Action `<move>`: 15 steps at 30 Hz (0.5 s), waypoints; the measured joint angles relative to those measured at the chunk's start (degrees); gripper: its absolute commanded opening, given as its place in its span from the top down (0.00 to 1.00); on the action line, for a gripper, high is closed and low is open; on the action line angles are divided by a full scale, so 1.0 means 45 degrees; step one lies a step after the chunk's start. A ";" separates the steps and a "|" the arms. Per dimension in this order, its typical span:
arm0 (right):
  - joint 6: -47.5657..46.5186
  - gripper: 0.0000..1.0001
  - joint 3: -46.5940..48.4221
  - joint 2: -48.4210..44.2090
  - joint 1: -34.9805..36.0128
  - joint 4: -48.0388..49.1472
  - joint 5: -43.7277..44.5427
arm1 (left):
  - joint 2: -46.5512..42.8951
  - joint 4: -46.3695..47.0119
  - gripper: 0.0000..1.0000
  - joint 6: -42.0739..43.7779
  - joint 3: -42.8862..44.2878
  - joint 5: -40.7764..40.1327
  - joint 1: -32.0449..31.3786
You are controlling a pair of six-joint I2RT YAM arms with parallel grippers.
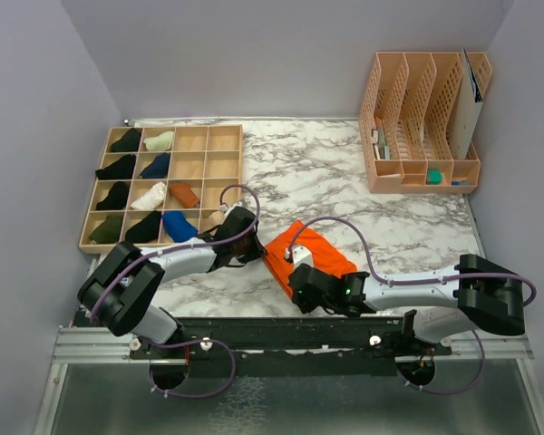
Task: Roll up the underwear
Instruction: Fold the underwear at the center of the board.
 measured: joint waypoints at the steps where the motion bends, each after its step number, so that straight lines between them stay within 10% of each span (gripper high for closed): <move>1: -0.0083 0.99 0.0005 -0.0005 0.0000 0.0063 -0.0185 | -0.0005 -0.0214 1.00 0.0126 0.0121 0.0005 0.0000; 15: -0.0311 0.99 0.0073 -0.0840 0.0000 0.1579 -0.3128 | -0.2161 -0.3483 1.00 0.1467 0.1039 0.0000 -0.0044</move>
